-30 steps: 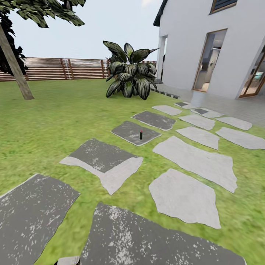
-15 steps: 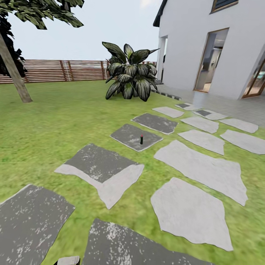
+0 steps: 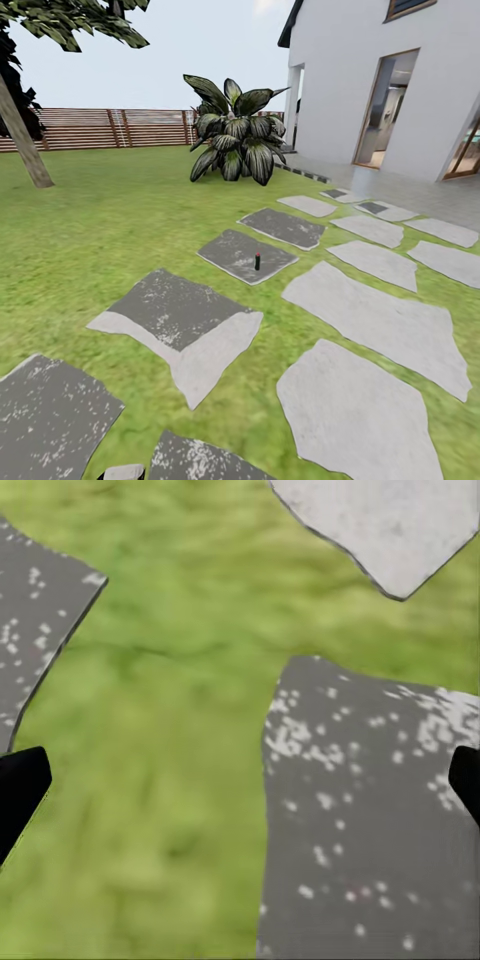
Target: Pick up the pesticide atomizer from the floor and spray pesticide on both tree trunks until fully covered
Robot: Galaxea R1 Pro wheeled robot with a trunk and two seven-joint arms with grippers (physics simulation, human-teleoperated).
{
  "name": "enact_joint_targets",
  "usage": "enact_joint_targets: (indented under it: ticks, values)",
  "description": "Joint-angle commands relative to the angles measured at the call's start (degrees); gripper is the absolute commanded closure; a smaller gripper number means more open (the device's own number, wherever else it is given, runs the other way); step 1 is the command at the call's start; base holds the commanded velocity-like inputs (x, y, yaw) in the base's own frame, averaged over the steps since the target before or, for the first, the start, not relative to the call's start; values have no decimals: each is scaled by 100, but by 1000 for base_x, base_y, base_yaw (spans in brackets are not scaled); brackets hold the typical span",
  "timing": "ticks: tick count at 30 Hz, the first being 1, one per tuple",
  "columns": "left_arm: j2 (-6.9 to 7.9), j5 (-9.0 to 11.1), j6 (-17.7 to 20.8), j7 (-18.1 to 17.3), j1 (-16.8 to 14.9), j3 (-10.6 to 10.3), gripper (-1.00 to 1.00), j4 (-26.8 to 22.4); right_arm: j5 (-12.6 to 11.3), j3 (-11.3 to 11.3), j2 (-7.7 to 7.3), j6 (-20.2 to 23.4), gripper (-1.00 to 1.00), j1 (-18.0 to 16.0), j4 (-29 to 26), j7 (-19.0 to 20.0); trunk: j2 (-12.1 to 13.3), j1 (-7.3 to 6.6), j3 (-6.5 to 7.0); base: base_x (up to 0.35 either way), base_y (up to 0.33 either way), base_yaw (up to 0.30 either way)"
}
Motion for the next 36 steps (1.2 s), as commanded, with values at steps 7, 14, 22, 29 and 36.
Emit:
enact_joint_targets:
  ticks: [7,14,22,29,36]
  values:
    - [-1,5,-19,2,-3,10,-100,3,10,14,-3,-15,-100,-2,4,-3,-1,2,-5,339,0,0]
    - [-1,5,-19,2,-1,10,-100,3,10,11,-3,-16,-100,-2,4,-3,-1,2,-5,339,0,0]
    - [-1,5,-20,2,-1,4,-100,3,10,11,-3,-19,-100,-2,4,-3,-1,2,-5,339,0,0]
    - [-1,5,-20,2,-3,1,-100,3,10,11,-3,-18,-100,-2,5,-3,-1,2,-5,339,-39,0]
    - [-1,5,-20,2,-2,1,-100,3,10,13,-3,-23,-100,-2,9,-3,-1,2,-5,322,-109,0]
